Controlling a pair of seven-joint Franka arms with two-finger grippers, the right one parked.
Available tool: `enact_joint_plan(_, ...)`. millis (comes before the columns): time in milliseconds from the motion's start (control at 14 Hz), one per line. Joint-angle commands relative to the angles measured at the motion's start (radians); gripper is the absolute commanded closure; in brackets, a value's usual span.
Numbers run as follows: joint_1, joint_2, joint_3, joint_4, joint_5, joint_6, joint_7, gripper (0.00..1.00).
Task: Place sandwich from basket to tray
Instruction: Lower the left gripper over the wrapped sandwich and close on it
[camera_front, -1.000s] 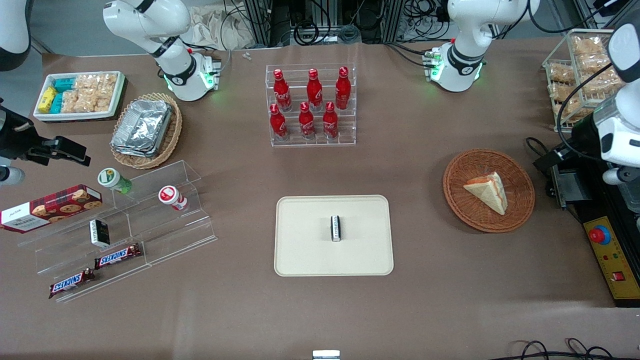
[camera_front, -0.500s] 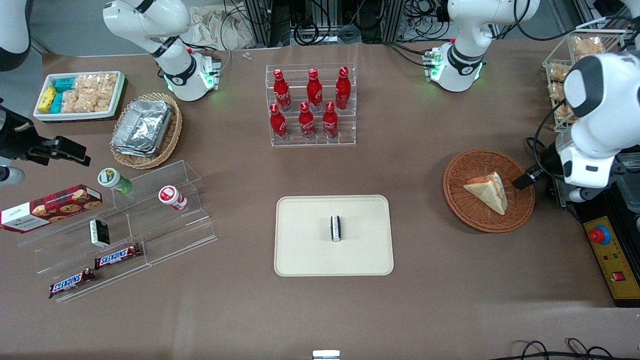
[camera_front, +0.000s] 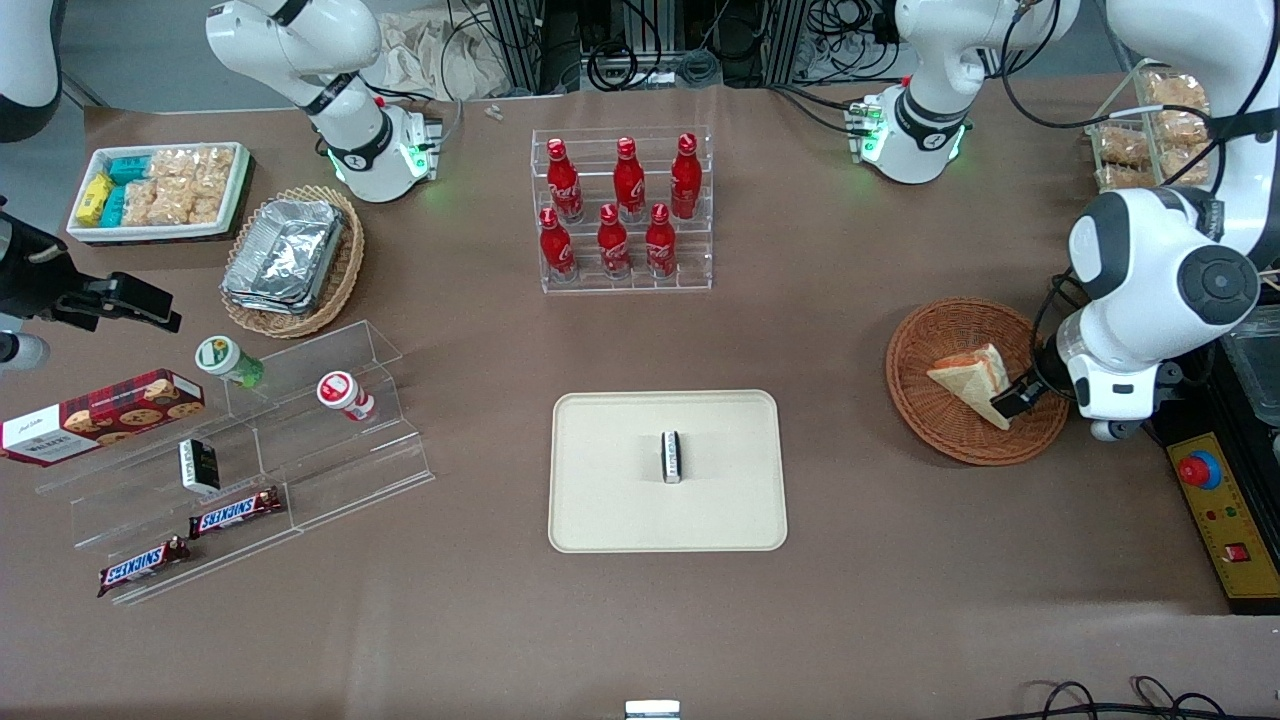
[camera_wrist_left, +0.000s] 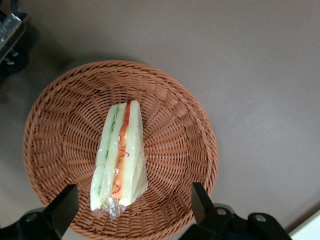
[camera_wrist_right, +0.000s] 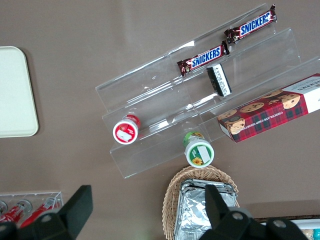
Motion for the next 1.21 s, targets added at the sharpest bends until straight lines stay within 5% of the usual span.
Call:
enact_joint_plan(0, -0.006, 0.009, 0.004, -0.071, -0.018, 0.082, -0.068, 0.0)
enact_joint_plan(143, -0.006, 0.026, 0.004, -0.077, -0.067, 0.085, -0.083, 0.0)
enact_joint_plan(1143, -0.006, 0.083, 0.007, -0.141, -0.064, 0.182, -0.137, 0.0)
